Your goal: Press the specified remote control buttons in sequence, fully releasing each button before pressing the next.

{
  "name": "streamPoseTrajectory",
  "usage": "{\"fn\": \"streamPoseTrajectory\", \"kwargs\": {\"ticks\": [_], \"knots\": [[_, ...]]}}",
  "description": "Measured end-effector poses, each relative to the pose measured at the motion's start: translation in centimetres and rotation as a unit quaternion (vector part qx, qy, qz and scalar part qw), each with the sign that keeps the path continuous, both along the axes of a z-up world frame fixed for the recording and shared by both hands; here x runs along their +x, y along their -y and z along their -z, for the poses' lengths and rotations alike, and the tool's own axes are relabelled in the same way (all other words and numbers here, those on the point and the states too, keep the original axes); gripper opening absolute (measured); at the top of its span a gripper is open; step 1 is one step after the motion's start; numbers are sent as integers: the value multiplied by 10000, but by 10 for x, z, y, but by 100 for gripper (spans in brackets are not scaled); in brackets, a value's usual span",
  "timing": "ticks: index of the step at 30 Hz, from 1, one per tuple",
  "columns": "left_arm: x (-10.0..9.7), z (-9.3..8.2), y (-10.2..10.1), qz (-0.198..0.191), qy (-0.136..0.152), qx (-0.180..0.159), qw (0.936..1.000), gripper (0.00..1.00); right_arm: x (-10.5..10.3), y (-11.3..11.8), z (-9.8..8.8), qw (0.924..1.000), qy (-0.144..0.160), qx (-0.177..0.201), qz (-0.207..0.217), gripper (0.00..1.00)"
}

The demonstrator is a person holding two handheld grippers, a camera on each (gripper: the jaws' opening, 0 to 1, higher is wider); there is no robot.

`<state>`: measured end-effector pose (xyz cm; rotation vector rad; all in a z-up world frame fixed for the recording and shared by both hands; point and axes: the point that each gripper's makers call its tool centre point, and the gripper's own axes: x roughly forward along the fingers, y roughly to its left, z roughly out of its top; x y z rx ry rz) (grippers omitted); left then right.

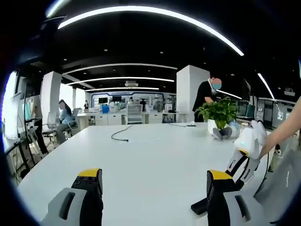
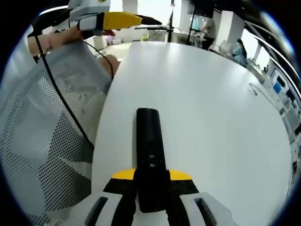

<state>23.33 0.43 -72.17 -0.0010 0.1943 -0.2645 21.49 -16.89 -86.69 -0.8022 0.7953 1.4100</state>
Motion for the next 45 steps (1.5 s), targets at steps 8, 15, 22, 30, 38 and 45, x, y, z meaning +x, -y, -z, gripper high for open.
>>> {"fn": "streamPoseTrajectory", "kwargs": {"ticks": [8,15,22,30,38,45], "knots": [[1,0,2,39,-11,-177,9998,97,11,0,0,9999,-16,74,88,21],[1,0,2,36,-22,-121,9999,97,24,-1,-1,9998,-11,93,146,21],[1,3,1,24,-97,-150,9998,96,28,-1,-1,9998,-6,120,146,21],[0,6,2,84,-162,-157,9997,96,38,-2,-1,9997,-3,144,182,21],[0,5,2,93,-140,-145,9998,96,51,-2,-1,9996,-8,177,233,21],[0,4,0,61,-115,-102,9999,96,60,-3,-2,9996,-2,182,216,21]]}}
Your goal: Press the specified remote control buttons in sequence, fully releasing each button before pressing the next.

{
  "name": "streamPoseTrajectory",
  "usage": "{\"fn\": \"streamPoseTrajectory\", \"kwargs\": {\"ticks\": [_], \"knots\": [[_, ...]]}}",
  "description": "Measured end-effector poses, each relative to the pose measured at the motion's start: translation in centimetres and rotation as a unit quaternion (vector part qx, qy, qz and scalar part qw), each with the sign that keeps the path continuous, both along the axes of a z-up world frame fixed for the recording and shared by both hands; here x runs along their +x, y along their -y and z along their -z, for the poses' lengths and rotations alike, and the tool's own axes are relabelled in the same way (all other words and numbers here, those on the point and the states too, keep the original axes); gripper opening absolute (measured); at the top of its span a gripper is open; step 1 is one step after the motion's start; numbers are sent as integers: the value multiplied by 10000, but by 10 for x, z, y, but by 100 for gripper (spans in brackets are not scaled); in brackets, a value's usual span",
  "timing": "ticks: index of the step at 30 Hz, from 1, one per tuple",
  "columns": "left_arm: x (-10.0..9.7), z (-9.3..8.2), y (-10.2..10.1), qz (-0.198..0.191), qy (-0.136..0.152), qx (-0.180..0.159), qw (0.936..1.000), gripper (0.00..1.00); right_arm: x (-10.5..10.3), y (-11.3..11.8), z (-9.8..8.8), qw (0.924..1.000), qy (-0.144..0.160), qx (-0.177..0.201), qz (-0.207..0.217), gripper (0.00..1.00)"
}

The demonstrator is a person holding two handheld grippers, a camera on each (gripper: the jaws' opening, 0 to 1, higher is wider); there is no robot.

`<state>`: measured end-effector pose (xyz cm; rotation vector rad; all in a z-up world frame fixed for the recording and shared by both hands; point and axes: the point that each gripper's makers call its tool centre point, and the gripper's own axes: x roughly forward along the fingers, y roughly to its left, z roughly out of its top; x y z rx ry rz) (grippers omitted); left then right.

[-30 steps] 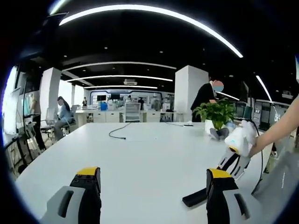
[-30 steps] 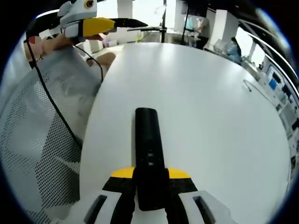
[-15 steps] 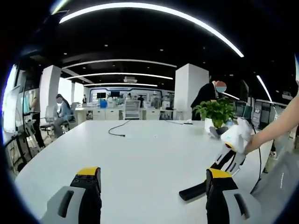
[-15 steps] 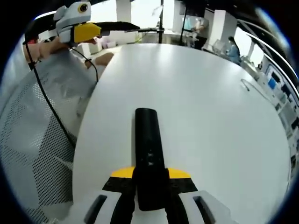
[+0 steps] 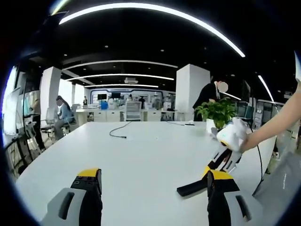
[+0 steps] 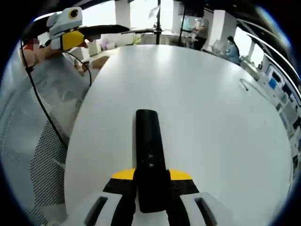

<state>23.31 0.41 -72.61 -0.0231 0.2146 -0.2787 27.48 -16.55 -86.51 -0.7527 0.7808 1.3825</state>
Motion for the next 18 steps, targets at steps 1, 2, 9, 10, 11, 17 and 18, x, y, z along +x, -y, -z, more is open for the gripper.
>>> {"fn": "streamPoseTrajectory", "kwargs": {"ticks": [1,2,9,10,11,17,18], "knots": [[0,0,0,-1,8,8,10000,96,1,0,0,10000,0,-13,-11,21],[0,-1,0,-3,20,8,10000,96,2,0,0,10000,0,-21,-10,21],[1,1,0,17,-13,-3,10000,96,12,-1,0,10000,-12,-62,0,21],[1,0,0,19,-10,8,10000,96,14,-1,0,10000,-13,-76,4,21],[1,0,0,19,-4,11,10000,96,15,-1,0,10000,-14,-86,-3,21],[1,0,-1,-10,-2,8,10000,96,25,-2,0,9999,-24,-146,6,21],[1,0,-2,-10,1,28,10000,96,27,-2,0,9999,-27,-163,24,21]]}}
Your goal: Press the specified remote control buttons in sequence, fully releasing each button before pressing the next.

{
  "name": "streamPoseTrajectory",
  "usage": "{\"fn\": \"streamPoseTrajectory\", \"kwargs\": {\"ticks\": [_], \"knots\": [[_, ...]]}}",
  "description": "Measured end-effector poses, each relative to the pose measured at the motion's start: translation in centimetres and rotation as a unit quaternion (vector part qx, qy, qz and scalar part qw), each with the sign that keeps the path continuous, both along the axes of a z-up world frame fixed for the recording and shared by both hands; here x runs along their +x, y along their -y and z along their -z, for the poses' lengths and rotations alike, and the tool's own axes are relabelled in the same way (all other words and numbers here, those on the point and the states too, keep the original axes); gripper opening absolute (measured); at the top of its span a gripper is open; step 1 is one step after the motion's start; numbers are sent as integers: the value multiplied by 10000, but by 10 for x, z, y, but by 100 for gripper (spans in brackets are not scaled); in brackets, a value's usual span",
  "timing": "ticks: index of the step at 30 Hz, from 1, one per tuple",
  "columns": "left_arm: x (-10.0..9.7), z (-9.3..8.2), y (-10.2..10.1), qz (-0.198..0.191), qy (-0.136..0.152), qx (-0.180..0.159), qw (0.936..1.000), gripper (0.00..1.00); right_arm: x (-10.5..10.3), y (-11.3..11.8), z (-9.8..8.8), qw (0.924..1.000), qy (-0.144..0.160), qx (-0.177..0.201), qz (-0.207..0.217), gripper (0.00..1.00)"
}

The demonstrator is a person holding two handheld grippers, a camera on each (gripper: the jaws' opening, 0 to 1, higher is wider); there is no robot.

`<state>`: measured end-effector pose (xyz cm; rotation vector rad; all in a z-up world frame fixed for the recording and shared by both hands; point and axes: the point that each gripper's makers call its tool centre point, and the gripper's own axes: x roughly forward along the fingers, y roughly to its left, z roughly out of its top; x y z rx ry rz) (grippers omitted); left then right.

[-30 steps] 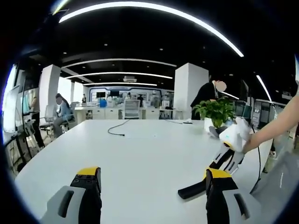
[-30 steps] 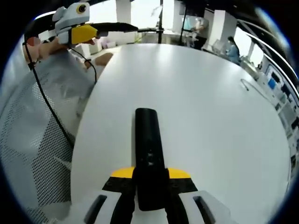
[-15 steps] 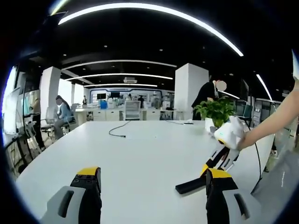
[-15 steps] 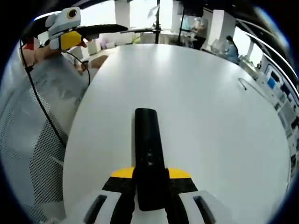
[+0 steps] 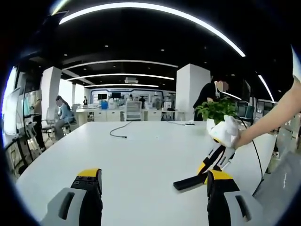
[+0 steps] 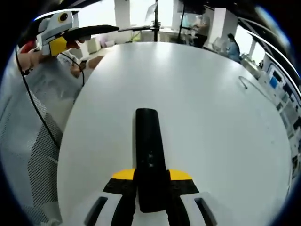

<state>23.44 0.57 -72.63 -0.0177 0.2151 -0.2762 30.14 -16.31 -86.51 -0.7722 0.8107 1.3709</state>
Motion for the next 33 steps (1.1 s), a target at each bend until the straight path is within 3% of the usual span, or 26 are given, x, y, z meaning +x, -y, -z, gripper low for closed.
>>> {"fn": "streamPoseTrajectory", "kwargs": {"ticks": [33], "knots": [[-1,0,8,184,-21,87,9998,95,37,-1,0,9996,-26,-297,2,21]]}}
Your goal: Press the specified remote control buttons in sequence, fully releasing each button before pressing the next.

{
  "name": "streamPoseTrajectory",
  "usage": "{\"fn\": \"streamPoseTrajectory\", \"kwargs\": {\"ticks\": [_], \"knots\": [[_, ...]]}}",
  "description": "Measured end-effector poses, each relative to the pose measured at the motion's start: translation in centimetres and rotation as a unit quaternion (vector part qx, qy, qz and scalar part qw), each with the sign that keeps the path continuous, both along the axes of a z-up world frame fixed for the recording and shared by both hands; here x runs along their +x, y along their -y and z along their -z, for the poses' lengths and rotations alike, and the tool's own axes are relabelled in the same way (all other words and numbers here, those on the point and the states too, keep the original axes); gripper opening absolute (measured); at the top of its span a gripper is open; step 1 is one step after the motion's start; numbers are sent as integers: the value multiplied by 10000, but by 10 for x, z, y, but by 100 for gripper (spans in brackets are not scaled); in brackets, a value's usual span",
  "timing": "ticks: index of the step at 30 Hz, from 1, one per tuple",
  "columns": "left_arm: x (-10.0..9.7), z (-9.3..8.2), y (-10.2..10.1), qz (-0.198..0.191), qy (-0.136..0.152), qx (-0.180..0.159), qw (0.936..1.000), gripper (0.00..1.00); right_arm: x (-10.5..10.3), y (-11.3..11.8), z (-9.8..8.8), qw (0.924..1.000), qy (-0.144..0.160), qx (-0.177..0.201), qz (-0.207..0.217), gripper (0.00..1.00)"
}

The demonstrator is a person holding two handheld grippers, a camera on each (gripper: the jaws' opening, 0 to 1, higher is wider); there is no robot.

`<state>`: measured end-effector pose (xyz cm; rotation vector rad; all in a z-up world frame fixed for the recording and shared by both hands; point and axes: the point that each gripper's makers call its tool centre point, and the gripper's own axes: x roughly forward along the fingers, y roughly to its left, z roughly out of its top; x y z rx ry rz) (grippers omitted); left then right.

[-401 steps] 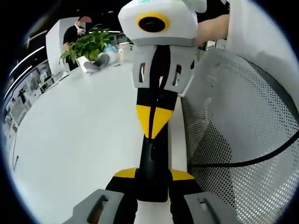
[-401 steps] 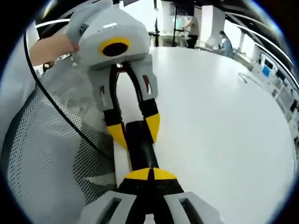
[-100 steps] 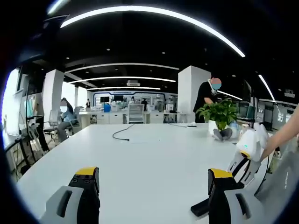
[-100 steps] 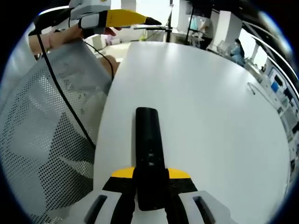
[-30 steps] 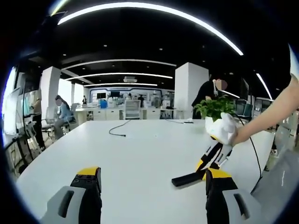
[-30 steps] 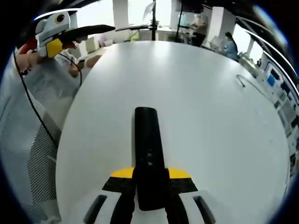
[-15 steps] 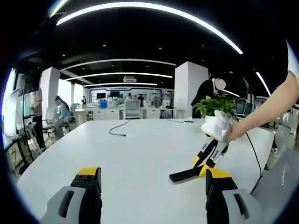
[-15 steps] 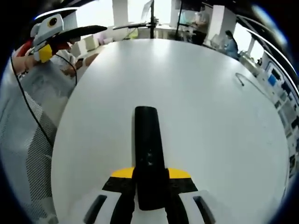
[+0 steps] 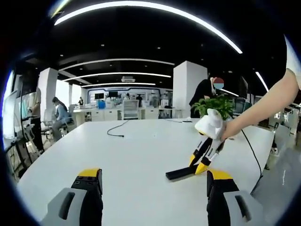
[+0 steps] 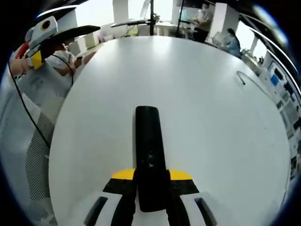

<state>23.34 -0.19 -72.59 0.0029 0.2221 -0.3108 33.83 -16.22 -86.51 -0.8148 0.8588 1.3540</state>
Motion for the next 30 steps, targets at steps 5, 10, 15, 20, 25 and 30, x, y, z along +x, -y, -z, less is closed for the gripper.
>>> {"fn": "streamPoseTrajectory", "kwargs": {"ticks": [5,10,15,20,25,30], "knots": [[0,1,0,7,-27,61,10000,95,5,-1,0,10000,-5,-46,15,21],[0,2,-1,-5,-59,37,10000,95,12,-1,0,9999,-11,-96,39,21],[1,-1,0,24,25,34,10000,94,16,0,0,9999,-22,-117,67,21],[1,1,0,2,-16,-5,10000,94,20,0,0,9998,-18,-170,36,21],[0,2,1,47,-30,75,10000,93,24,0,0,9998,-33,-185,5,21],[0,1,2,61,-37,40,10000,93,28,0,0,9998,-31,-185,8,21]]}}
